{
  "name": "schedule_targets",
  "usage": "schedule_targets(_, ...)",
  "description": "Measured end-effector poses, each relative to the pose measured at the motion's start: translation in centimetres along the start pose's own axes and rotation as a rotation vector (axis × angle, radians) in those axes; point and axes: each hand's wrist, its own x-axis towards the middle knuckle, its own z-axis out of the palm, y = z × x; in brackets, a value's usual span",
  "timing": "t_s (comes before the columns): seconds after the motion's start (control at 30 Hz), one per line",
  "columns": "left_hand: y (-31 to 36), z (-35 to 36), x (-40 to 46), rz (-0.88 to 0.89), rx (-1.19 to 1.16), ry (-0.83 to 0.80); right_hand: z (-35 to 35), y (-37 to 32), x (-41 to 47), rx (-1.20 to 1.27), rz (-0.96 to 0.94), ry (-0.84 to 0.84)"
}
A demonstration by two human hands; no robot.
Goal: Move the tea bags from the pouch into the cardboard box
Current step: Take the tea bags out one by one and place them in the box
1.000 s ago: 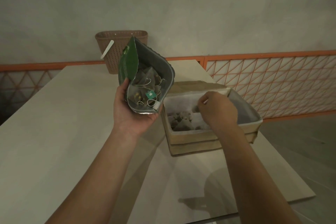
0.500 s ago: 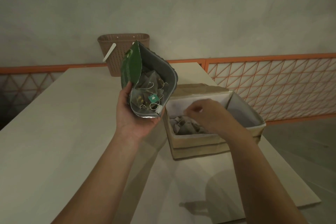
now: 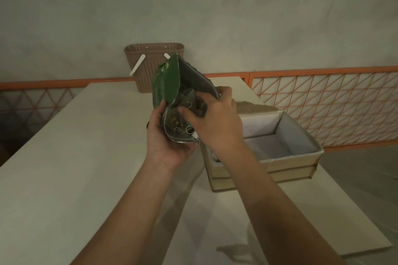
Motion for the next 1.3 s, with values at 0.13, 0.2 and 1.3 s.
schedule_targets(0.13, 0.2, -0.1, 0.3, 0.001, 0.011, 0.001, 0.7, 0.6, -0.2, 0.101, -0.042, 0.099)
schedule_targets(0.2, 0.3, -0.3, 0.5, -0.001, -0.007, -0.011, 0.6, 1.1, -0.2, 0.219, -0.063, 0.137)
schedule_targets(1.3, 0.1, -0.3, 0.5, -0.013, -0.041, -0.051, -2.5, 8.7, 0.6, -0.048, 0.117, -0.715)
